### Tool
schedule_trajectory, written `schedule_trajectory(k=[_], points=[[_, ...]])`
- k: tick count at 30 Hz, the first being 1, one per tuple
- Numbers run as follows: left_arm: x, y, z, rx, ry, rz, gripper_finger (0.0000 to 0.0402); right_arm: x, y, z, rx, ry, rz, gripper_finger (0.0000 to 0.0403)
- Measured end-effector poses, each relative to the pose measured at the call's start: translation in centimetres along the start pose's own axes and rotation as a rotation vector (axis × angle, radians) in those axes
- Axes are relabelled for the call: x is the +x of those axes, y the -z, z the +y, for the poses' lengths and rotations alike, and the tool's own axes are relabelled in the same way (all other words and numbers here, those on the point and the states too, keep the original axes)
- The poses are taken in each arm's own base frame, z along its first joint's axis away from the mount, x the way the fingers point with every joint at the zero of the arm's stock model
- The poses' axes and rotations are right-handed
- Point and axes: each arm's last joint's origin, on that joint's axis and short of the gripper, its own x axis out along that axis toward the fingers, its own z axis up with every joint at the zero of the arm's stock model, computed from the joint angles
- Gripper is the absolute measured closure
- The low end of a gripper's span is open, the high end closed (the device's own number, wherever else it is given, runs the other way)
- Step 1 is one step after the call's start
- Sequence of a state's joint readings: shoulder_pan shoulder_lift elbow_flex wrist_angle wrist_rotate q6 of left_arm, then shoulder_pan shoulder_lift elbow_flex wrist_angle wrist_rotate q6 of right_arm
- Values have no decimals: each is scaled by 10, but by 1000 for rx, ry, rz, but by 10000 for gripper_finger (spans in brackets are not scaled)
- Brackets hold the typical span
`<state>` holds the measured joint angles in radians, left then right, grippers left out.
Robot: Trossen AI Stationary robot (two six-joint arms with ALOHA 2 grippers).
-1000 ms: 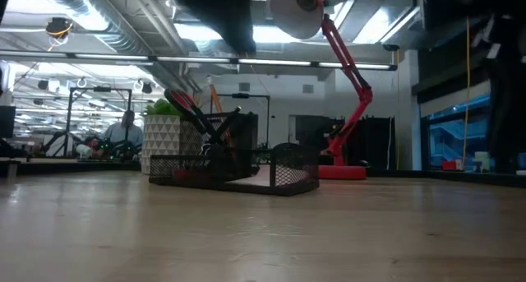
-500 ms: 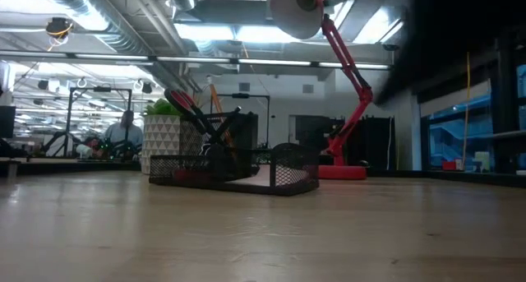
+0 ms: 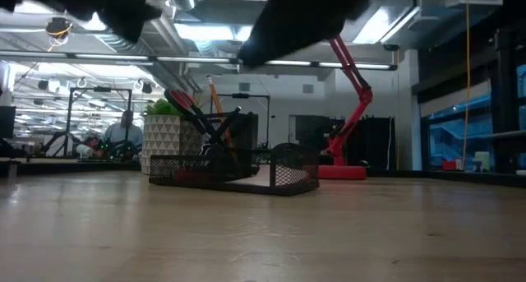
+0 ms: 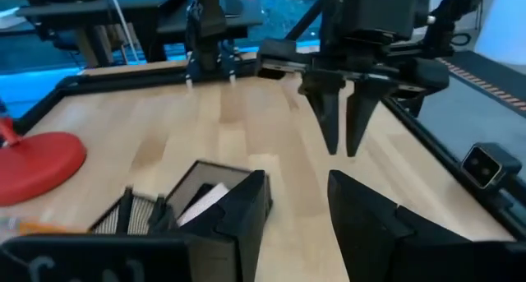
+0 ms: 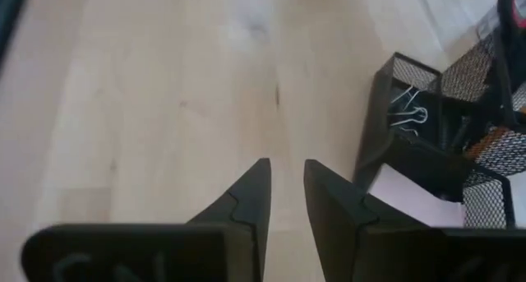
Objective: Pick and place office supplies into organizer
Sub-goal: Adjust the black desk organizer on the table
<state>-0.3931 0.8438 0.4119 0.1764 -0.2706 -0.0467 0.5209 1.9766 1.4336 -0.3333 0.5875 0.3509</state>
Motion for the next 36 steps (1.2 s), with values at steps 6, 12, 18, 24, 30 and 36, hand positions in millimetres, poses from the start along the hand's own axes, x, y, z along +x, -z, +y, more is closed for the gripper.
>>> schedule_trajectory(k=[6, 12, 18, 24, 30, 36], points=[[-9, 29, 6, -15, -53, -50, 274, 30, 25, -23, 19, -68, 30, 323], [-13, 40, 9, -19, -102, -61, 274, 42, 51, -32, 85, -58, 58, 323], [-13, 39, 9, -24, -105, -76, 274, 44, 62, -35, 122, -51, 78, 323], [-13, 39, 9, -24, -105, -75, 274, 49, 61, -45, 125, 27, 67, 323], [-13, 39, 9, -23, -105, -75, 274, 56, 64, -61, 97, 77, 128, 323], [-13, 39, 9, -16, -107, -74, 274, 62, 67, -78, 74, 123, 189, 323]])
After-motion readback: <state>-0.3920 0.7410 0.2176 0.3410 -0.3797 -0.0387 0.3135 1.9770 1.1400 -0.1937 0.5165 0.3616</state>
